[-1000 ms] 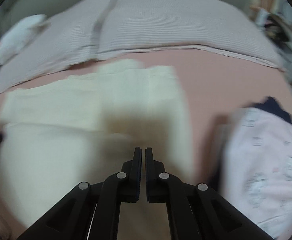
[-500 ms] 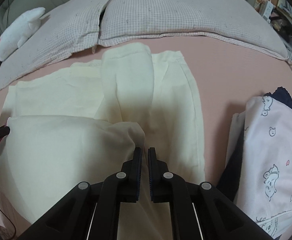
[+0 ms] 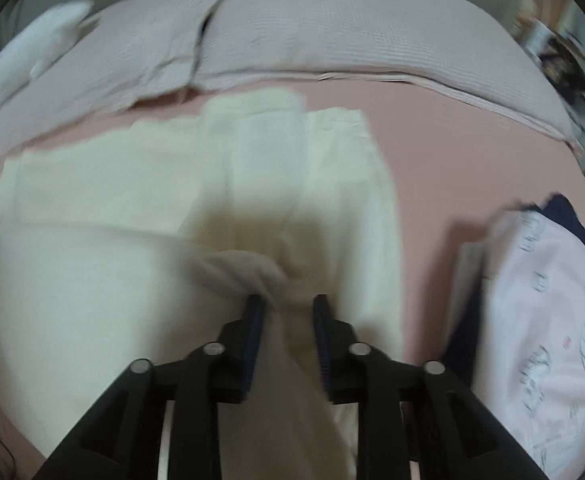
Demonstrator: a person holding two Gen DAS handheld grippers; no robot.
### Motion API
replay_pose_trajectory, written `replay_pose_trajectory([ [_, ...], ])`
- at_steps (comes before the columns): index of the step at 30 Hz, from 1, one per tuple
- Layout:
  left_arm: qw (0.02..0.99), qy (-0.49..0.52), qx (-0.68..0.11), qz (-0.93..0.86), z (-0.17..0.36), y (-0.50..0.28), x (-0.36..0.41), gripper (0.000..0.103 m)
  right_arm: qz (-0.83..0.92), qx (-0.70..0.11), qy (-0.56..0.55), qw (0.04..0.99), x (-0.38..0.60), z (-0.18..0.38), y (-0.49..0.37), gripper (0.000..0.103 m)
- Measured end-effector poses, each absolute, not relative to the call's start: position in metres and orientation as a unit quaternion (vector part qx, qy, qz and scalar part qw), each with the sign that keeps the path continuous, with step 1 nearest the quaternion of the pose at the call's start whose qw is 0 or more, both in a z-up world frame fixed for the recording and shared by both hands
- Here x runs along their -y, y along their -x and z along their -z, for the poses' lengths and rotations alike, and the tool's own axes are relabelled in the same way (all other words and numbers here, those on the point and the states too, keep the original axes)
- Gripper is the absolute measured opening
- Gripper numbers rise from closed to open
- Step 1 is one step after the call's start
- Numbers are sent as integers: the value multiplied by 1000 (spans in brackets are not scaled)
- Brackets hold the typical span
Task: Fold clothes
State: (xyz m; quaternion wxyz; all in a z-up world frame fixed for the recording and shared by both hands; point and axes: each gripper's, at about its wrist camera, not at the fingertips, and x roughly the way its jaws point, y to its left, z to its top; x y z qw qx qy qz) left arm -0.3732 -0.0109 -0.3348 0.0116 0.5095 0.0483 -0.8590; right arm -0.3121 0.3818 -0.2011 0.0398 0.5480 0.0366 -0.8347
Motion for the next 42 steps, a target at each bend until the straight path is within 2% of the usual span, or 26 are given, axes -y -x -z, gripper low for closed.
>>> replay_pose_trajectory([
  [3,-15,-491,-79,867,318,368,24,23,859,-14,-509,52,-392,174,302,23],
  [7,-88,-474,-74,873,307,375,-1,23,830,-51,-551,75,-370,192,311,23],
  [9,-73,-505,-26,859,322,386,-20,23,810,-56,-581,54,-367,210,316,23],
  [11,-38,-512,-36,857,327,390,-7,23,819,4,-572,45,-382,198,317,23],
  [13,-1,-504,-67,861,325,394,17,31,834,11,-551,31,-390,183,323,29],
  [14,14,-497,-82,864,323,397,30,48,841,6,-541,22,-393,176,328,35],
  [15,24,-490,-93,866,321,403,41,58,846,0,-533,12,-396,170,333,47],
  [16,32,-485,-102,868,319,408,50,67,847,-5,-531,-1,-399,170,341,52],
  [17,39,-480,-110,869,317,414,60,67,845,-7,-535,-16,-404,172,351,56],
  [25,24,-519,-111,847,338,462,71,68,812,34,-582,-41,-420,204,408,57],
  [28,17,-518,-96,850,341,468,61,70,807,25,-590,-32,-415,218,419,57],
  [30,5,-516,-85,853,341,469,53,70,802,17,-596,-28,-411,228,424,62],
  [32,2,-514,-73,855,342,467,47,70,808,-3,-588,-22,-404,227,425,63],
  [34,0,-510,-74,857,341,464,46,64,809,-14,-587,-11,-397,226,424,62],
  [35,0,-508,-80,857,339,462,47,41,810,-15,-586,0,-393,225,422,54],
  [36,-2,-508,-86,857,338,460,48,16,812,-18,-583,13,-389,224,419,40],
  [37,-6,-508,-93,856,336,456,50,11,812,-20,-583,25,-385,224,416,34],
  [38,-10,-508,-101,855,335,451,54,10,812,-21,-583,36,-381,223,413,19],
  [39,-12,-507,-104,856,334,448,56,10,812,-21,-582,47,-378,223,410,10],
  [42,-27,-512,-118,850,337,446,55,10,815,-30,-576,59,-370,224,405,9],
])
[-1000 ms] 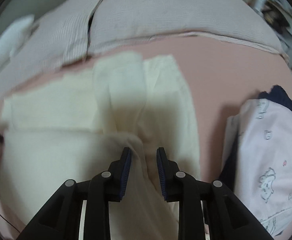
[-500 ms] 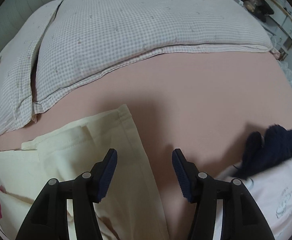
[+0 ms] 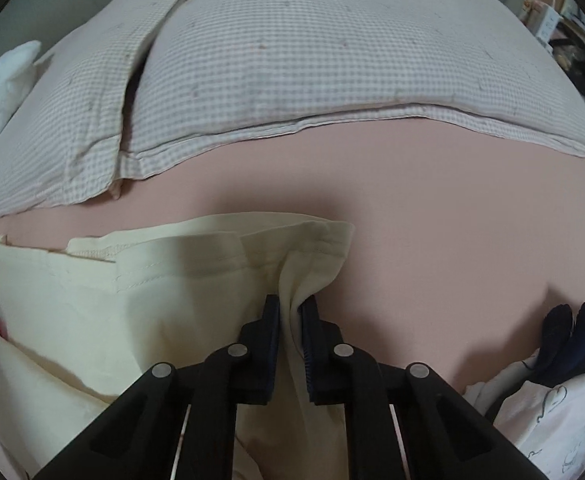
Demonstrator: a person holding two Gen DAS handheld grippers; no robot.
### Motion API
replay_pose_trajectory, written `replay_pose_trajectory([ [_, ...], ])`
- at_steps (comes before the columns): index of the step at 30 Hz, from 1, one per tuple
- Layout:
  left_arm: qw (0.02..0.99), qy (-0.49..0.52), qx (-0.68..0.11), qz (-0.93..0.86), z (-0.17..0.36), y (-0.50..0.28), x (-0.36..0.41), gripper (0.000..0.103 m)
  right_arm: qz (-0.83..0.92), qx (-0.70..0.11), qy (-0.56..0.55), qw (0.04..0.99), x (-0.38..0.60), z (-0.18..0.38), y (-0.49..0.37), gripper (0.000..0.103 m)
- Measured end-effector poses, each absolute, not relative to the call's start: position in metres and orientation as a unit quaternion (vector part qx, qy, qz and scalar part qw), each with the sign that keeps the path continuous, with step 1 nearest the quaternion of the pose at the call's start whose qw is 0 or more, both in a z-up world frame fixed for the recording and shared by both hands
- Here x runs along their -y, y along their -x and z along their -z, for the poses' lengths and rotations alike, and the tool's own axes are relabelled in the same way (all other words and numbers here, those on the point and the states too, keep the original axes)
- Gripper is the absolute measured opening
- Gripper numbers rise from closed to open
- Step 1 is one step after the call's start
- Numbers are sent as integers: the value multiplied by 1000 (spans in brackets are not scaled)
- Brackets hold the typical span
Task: Fold clothes
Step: 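Grasp the cream shirt edge with both grippers, then lift the cream shirt off the bed with both grippers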
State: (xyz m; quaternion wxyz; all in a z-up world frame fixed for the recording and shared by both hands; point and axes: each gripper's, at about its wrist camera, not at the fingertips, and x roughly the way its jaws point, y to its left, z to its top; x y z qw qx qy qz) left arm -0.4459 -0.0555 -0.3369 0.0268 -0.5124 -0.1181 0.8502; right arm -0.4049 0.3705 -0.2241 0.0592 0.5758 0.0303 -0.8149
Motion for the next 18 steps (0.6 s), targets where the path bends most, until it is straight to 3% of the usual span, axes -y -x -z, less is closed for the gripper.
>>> replay_pose_trajectory([
  [11,10,525,85,-847,330,441,43,17,803,32,-590,86,-386,211,411,17],
  [13,16,522,100,-847,332,431,53,18,807,56,-580,95,-396,203,405,41],
  [14,19,522,103,-847,332,429,54,19,806,65,-580,102,-400,201,403,58],
  [18,29,524,112,-844,330,426,59,30,786,51,-601,133,-394,205,400,60],
])
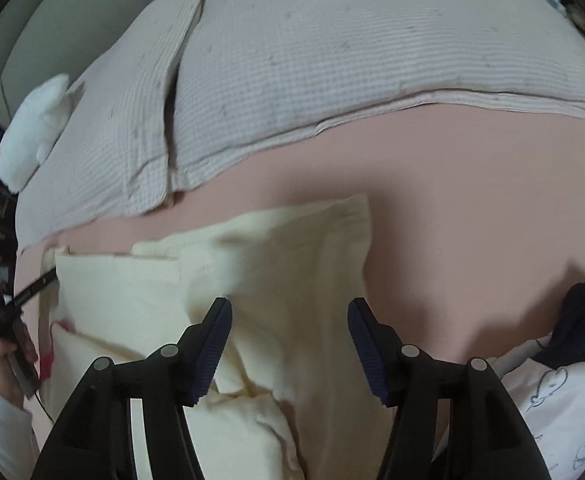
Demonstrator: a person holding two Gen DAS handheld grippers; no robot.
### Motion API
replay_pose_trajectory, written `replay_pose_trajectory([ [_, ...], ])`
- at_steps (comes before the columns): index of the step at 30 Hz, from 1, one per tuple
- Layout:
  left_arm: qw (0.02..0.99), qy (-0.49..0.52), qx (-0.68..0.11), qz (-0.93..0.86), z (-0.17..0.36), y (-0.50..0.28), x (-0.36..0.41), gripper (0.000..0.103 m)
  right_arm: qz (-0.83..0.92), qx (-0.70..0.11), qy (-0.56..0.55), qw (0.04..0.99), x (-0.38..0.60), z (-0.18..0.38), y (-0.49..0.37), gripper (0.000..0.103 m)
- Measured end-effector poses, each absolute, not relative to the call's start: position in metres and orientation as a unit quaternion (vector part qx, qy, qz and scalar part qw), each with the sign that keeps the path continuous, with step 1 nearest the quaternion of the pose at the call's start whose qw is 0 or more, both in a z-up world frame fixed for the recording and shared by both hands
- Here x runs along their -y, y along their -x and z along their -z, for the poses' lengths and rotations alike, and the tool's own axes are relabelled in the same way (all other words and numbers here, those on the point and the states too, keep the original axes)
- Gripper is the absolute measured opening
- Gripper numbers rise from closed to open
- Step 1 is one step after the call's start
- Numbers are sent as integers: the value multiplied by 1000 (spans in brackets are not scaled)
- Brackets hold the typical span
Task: Fold clothes
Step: 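Lift the cream shirt off the bed with both grippers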
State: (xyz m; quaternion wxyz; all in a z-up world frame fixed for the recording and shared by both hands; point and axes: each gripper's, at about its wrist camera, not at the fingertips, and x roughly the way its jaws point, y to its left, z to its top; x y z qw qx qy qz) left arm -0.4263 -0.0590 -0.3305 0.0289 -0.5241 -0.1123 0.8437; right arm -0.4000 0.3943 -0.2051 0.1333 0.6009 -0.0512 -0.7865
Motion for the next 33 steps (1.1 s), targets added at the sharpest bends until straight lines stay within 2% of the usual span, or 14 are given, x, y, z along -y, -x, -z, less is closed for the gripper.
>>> replay_pose_trajectory([
  [3,25,523,89,-847,330,434,48,33,795,14,-598,101,-389,219,407,60],
  [5,23,519,66,-852,326,432,38,33,797,20,-597,87,-389,228,413,61],
  [6,20,515,63,-854,323,431,37,14,799,23,-596,81,-389,232,416,59],
  [7,16,510,66,-858,321,429,38,4,801,25,-593,76,-389,232,419,56],
  [8,13,504,69,-861,319,428,39,3,803,28,-591,72,-389,232,421,48],
  [11,22,493,102,-864,311,420,43,3,791,80,-598,103,-393,229,430,9],
  [15,45,457,127,-879,278,398,49,3,806,116,-565,136,-396,206,417,7],
  [19,64,408,134,-901,238,354,55,3,829,114,-527,149,-414,175,390,6],
  [22,74,381,134,-912,221,322,20,3,850,112,-490,157,-435,155,371,6],
  [27,79,360,140,-919,221,258,28,3,870,87,-459,158,-446,147,301,6],
  [33,82,400,168,-897,265,265,52,7,854,41,-493,164,-444,159,248,6],
])
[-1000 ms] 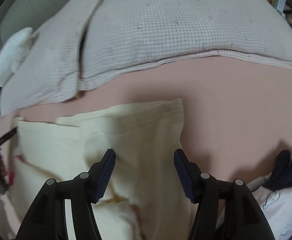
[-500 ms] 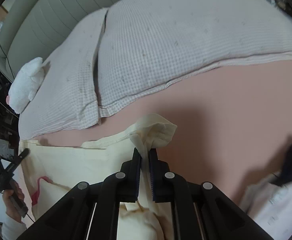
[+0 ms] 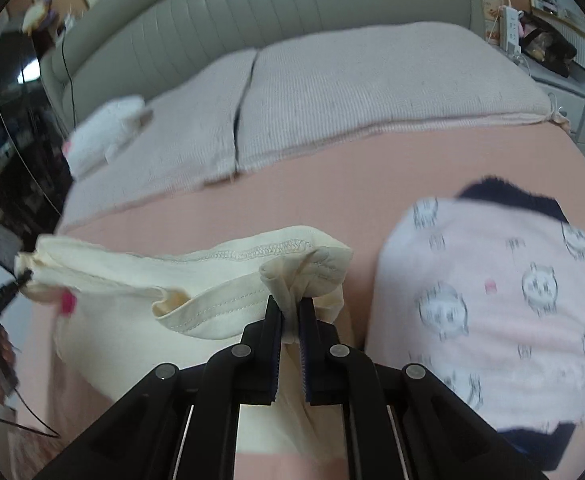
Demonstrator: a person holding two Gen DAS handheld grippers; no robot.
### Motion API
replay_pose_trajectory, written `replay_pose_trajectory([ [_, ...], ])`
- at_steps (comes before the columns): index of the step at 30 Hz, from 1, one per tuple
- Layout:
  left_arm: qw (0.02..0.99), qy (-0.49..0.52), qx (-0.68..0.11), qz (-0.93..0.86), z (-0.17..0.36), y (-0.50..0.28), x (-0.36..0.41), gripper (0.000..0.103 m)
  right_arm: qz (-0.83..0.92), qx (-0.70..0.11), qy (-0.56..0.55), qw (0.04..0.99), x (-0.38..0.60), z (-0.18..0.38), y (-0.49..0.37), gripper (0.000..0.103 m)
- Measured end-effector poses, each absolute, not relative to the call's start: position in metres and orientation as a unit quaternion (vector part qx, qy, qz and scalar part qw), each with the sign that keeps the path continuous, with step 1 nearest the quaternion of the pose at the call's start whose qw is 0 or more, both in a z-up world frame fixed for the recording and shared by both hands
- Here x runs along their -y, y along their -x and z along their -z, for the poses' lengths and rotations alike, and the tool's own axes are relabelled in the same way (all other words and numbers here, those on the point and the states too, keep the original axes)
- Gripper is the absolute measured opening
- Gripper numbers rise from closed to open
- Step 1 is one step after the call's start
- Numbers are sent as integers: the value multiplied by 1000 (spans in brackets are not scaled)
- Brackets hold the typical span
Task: Fold clothes
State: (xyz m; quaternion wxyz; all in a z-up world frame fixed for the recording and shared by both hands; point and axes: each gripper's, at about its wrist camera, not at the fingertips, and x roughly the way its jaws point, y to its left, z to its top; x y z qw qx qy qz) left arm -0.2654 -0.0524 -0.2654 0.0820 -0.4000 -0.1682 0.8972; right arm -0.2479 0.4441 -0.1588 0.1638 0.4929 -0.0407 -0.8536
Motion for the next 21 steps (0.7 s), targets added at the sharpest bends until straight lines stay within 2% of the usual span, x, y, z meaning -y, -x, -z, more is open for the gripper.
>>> replay_pose_trajectory([
  [4,63,452,177,-872,297,262,57,9,834,-11,-531,153,-434,185,230,6],
  [7,41,482,185,-855,310,258,61,20,822,-23,-553,135,-435,196,230,7],
  [8,33,493,195,-847,313,257,65,29,816,-20,-562,131,-438,197,230,10],
  [9,25,501,207,-840,315,253,71,43,811,-17,-571,128,-442,198,230,19],
  [11,13,503,227,-834,313,242,85,53,804,-13,-582,119,-450,196,227,26],
  [15,-20,501,217,-838,295,227,102,53,804,-32,-588,84,-466,187,218,26],
  [18,-42,473,177,-862,266,225,99,53,842,-26,-536,57,-473,152,208,28],
  [21,-26,448,132,-884,242,242,78,53,859,-28,-503,98,-444,130,219,29],
])
